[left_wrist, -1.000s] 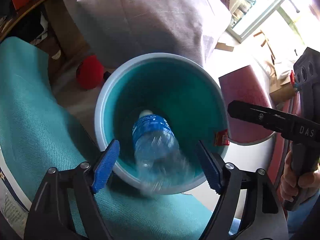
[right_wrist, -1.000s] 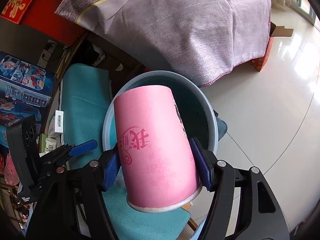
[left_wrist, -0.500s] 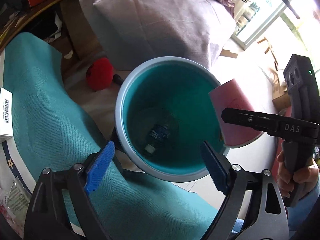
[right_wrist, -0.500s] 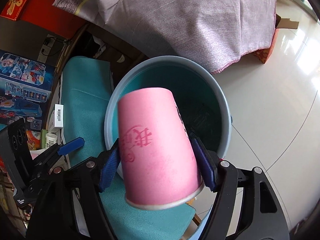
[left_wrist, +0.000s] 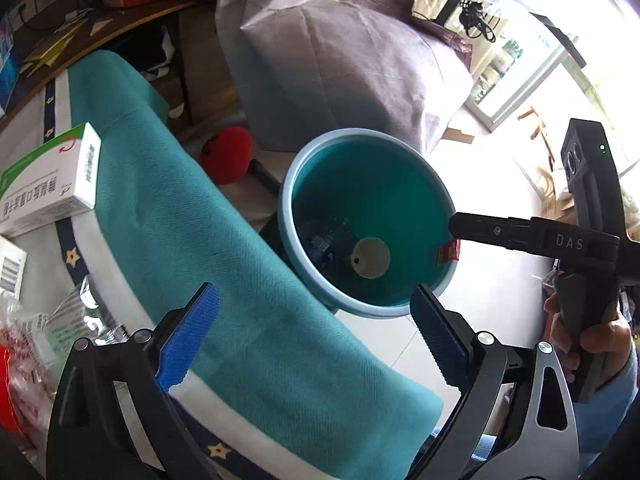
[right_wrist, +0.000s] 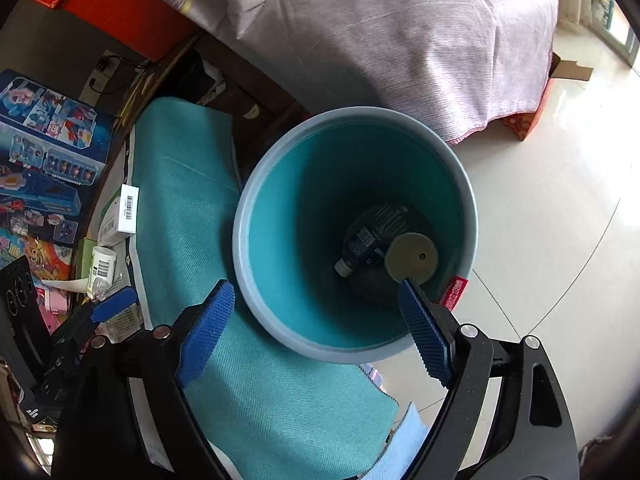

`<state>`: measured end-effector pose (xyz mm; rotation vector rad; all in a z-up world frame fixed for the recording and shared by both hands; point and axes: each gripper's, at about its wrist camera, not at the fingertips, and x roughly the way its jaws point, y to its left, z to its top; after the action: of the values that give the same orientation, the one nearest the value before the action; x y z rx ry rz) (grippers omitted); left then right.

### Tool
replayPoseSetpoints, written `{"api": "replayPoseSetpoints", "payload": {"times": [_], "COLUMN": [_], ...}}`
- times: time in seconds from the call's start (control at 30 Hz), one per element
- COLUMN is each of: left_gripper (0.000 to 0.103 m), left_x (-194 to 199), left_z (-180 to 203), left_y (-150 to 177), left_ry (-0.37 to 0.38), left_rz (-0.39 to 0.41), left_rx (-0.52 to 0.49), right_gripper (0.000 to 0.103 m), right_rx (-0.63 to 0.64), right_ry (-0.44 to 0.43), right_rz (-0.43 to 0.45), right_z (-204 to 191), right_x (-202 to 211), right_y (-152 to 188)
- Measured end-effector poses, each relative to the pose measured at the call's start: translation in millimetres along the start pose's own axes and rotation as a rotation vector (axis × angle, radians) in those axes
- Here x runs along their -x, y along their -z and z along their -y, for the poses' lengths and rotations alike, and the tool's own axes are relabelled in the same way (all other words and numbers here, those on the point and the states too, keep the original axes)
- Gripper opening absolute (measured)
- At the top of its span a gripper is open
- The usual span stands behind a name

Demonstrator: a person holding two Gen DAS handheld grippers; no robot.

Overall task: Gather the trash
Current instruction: 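Open both tools to drop the bottle and cup into the bin, then move both tools back to the table toward the red can and wrapper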

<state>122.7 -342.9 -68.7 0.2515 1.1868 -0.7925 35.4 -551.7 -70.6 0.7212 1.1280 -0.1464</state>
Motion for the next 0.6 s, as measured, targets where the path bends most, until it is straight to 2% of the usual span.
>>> {"api": "replayPoseSetpoints", "payload": {"times": [0.3,0.6], "left_gripper": [0.097,0.098], "left_x": [68,138], "left_z": [-62,-153], "left_y": [52,118], "left_ry": [-0.054,-0.126], "left_rz": [0.085,0.176], "left_rx": [0.108,0.29], "right_gripper": [0.08,0.08], "right_rx": [0.151,0.354], "right_ry": [-0.014,-0.011], "right_rz": [-0.021,-0.072], "right_z": [-82,-187], "right_x": [-2,-15], "right_y": [24,47]}}
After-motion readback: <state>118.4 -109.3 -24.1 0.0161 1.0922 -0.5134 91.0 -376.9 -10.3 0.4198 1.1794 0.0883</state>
